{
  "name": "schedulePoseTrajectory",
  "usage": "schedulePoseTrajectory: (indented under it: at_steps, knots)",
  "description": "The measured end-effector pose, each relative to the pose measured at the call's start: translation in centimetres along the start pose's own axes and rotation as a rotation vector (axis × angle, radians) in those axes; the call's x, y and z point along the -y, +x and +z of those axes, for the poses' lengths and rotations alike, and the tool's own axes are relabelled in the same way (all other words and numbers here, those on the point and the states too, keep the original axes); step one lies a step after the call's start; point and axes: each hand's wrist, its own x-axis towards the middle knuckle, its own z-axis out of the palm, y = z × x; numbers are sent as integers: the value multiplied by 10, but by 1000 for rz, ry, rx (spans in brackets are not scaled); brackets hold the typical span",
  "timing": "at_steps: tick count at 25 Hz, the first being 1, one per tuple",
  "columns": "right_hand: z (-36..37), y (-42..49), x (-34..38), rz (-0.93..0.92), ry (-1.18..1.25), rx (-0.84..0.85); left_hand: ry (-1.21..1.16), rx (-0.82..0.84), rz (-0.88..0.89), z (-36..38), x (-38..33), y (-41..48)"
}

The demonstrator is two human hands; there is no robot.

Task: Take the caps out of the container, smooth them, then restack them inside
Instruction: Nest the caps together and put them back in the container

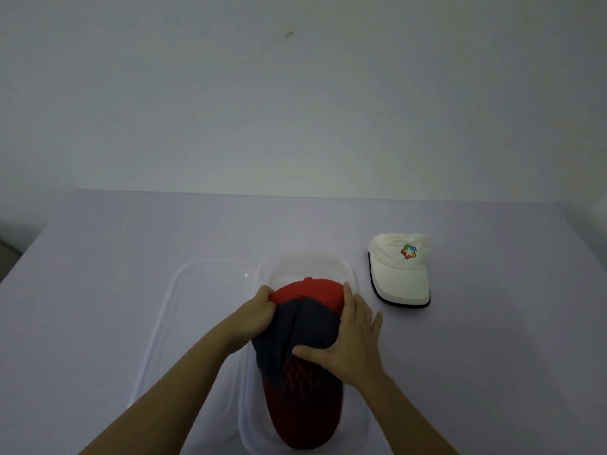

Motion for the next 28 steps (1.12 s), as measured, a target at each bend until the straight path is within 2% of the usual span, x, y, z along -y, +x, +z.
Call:
schedulePoseTrajectory:
  at_steps: [4,7,9,14,20,22,25,28]
  knots:
    - [4,0,-2,-9,-68,-47,80,-227,115,9,-6,1]
    - [5,0,0,-20,-109,-60,168,-117,197,11,1,0]
    - [6,1,-1,-26,-102,-24,224,-63,192,11,3,3]
    - [-1,9,-5,-31,-148,148,417,-112,158,17,-1,15]
    - [-14,21,-10,-118,-139,201,416,-167,167,19,-6,12]
    - [-22,21,-21,-170,15,159,358,-278,223,24,-19,11]
    - [-42,31,-48,-161,320,11,184,-458,328,44,-56,12]
    - [-68,55,-86,-105,487,-205,33,-464,414,85,-98,32]
